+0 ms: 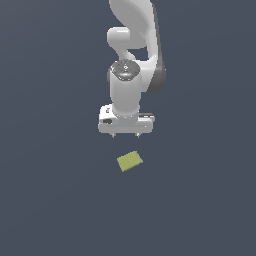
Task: Pick up the object and move it to a goal position.
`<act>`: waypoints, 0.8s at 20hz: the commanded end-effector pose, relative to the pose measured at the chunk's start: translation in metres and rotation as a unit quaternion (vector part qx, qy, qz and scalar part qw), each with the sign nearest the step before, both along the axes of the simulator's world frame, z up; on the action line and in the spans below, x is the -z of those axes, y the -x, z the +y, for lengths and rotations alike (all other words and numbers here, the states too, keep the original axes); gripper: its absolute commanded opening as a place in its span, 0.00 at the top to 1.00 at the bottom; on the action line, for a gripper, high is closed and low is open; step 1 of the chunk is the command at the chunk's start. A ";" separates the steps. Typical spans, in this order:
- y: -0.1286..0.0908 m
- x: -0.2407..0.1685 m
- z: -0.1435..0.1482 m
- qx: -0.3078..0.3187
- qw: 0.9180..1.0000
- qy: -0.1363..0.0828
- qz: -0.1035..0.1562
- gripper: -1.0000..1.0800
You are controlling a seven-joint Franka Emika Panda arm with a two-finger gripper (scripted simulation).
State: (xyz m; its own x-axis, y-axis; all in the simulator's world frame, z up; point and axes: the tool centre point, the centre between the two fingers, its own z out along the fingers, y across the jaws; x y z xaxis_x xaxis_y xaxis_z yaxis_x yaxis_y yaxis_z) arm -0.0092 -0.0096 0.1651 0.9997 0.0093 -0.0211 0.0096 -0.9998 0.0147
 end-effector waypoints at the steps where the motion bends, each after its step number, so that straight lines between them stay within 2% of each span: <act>1: 0.000 0.000 0.000 0.000 1.000 0.000 0.000 0.04; 10: 0.005 0.000 -0.015 -0.001 1.000 0.016 0.010 0.04; 16: 0.004 0.000 -0.015 0.004 1.000 0.015 0.010 0.04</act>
State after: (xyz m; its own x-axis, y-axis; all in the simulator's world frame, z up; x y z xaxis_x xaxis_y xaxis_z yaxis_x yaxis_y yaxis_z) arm -0.0134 -0.0245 0.1651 0.9991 0.0050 -0.0413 0.0069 -0.9990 0.0450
